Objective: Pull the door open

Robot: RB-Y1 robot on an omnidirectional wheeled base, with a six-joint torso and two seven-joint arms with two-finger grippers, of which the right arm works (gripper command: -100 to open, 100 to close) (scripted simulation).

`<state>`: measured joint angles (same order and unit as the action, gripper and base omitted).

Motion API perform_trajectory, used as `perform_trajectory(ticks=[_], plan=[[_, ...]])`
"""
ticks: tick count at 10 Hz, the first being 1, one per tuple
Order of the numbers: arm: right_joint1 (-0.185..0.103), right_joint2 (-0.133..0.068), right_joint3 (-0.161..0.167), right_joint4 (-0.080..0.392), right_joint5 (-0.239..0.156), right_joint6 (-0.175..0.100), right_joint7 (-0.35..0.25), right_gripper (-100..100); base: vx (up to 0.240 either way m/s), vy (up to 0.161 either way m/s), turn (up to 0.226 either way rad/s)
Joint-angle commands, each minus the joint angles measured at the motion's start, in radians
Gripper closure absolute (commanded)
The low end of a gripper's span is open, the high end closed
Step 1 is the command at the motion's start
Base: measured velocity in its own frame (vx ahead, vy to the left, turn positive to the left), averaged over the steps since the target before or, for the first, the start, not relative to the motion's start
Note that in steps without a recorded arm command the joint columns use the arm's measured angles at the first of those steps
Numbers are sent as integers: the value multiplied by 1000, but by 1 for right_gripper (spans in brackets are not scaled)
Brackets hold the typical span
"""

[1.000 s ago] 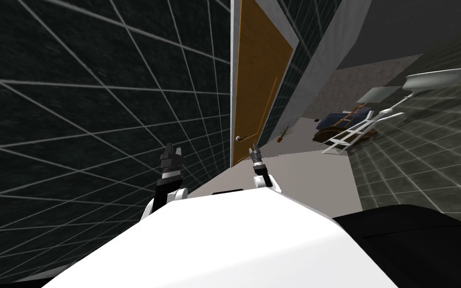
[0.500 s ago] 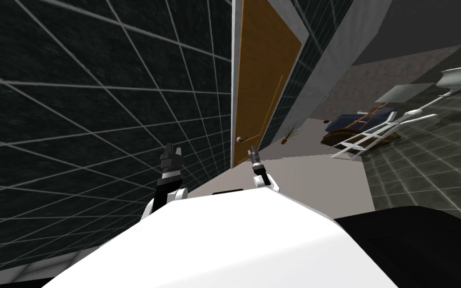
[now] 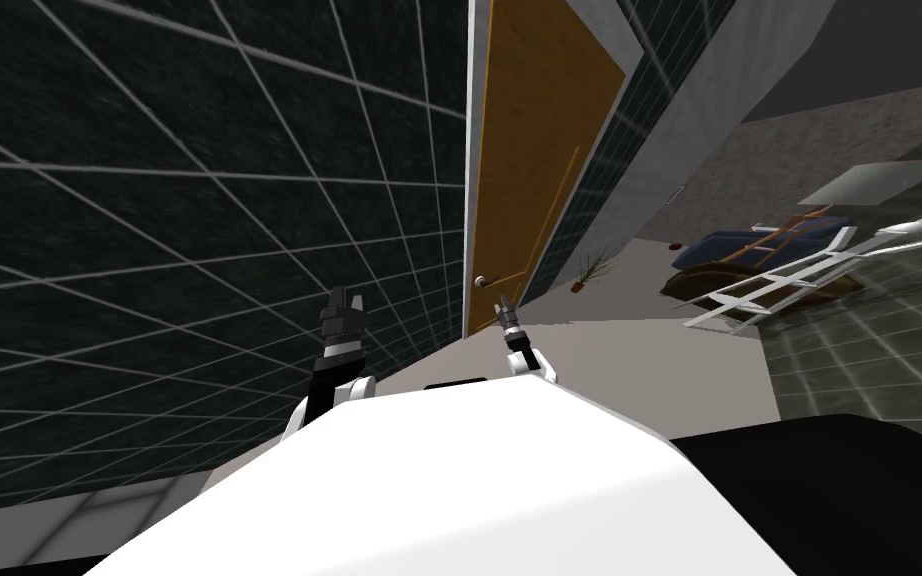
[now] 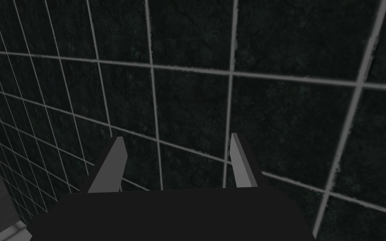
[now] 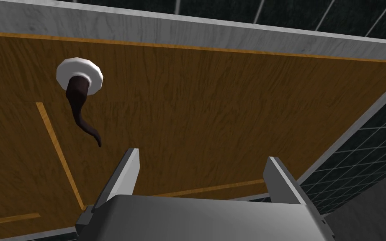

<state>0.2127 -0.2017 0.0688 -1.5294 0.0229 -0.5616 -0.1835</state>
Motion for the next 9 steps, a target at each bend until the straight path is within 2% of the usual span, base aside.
perform_trajectory(ticks=[1,2,3,4,5,6,7,9], plan=[[-17,-8,0,40,-2,-9,-5,-100,23,-50,65],[-34,-19,3,72,-5,-20,-10,-100,29,-59,106],[-34,-19,3,84,-5,-20,-10,-100,34,-53,74],[-51,-31,6,123,-7,-30,-16,-100,43,-74,119],[-51,-31,6,128,-7,-30,-16,-100,35,-61,63],[-68,-42,9,165,-9,-39,-21,-100,31,-56,108],[-68,-42,9,172,-9,-39,-21,-100,21,-53,71],[-100,-64,15,240,-14,-59,-31,-100,42,-79,152]])
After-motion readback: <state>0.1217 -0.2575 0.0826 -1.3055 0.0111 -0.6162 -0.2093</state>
